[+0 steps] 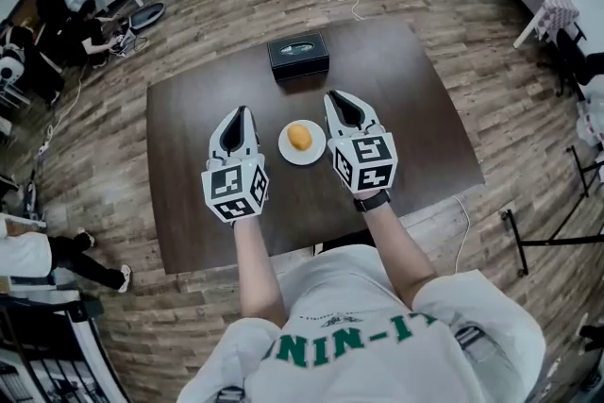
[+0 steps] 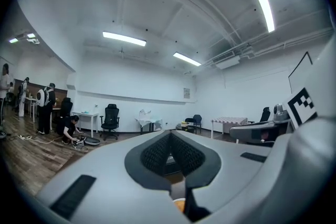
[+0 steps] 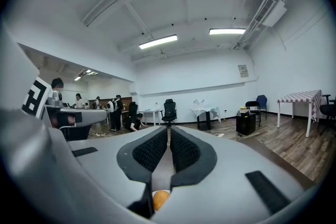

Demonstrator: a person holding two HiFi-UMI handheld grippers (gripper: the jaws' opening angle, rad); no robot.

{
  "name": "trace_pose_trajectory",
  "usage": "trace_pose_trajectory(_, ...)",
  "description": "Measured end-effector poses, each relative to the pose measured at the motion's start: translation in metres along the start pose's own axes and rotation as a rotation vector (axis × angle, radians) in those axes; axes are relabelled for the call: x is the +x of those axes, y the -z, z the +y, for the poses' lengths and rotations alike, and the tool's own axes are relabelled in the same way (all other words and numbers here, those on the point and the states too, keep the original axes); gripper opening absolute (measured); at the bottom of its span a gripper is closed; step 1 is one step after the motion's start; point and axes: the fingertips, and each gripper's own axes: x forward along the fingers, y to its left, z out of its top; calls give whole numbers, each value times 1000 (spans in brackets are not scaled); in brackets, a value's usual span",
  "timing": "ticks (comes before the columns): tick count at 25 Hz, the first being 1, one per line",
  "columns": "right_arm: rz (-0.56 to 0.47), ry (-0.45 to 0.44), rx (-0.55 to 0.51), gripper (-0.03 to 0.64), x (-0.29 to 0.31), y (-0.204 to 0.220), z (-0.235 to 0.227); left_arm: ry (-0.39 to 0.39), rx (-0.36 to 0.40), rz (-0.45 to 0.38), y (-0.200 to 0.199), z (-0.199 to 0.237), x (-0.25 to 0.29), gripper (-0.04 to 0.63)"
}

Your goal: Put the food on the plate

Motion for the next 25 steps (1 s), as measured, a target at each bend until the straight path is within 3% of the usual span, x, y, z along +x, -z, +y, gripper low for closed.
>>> trace_pose_trajectory(10, -24, -30, -50, 15, -8, -14, 20, -9, 30, -13, -2, 2, -10, 12)
trace_pose_trajectory(25, 15, -12, -54, 15, 5, 1, 11, 9, -1, 1, 20, 5, 8, 12)
